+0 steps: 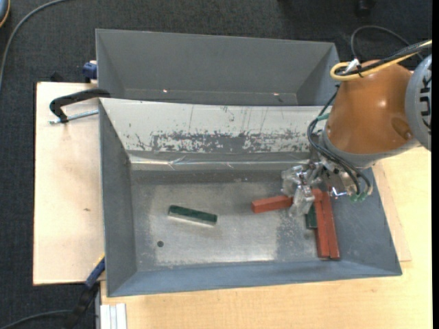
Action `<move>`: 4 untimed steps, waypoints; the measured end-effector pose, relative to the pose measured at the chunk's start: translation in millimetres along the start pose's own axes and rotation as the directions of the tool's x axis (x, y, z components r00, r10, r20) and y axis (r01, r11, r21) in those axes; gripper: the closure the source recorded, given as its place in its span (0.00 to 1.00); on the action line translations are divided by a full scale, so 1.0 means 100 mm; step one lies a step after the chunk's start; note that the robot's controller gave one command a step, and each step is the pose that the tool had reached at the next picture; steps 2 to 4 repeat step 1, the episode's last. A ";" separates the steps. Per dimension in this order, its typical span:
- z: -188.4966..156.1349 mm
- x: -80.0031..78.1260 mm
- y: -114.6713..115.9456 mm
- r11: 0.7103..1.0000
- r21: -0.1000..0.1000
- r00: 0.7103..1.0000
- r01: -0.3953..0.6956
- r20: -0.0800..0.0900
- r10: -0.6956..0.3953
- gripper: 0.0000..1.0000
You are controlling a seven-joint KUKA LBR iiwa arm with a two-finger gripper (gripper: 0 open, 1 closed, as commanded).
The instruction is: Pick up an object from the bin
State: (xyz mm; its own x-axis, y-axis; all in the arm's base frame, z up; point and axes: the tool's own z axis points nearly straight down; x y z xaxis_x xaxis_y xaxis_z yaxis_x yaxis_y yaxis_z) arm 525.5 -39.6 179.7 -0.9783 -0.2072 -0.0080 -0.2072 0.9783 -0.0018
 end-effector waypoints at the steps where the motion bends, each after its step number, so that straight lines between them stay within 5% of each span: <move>1: -0.65 -0.13 -0.06 1.000 0.002 1.000 0.000 0.006 0.000 1.00; 4: -0.65 -0.13 -0.06 1.000 0.002 1.000 0.000 0.006 0.000 1.00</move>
Offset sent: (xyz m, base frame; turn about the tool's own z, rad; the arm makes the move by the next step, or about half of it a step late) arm 0.0100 -0.0039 0.0596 -0.0019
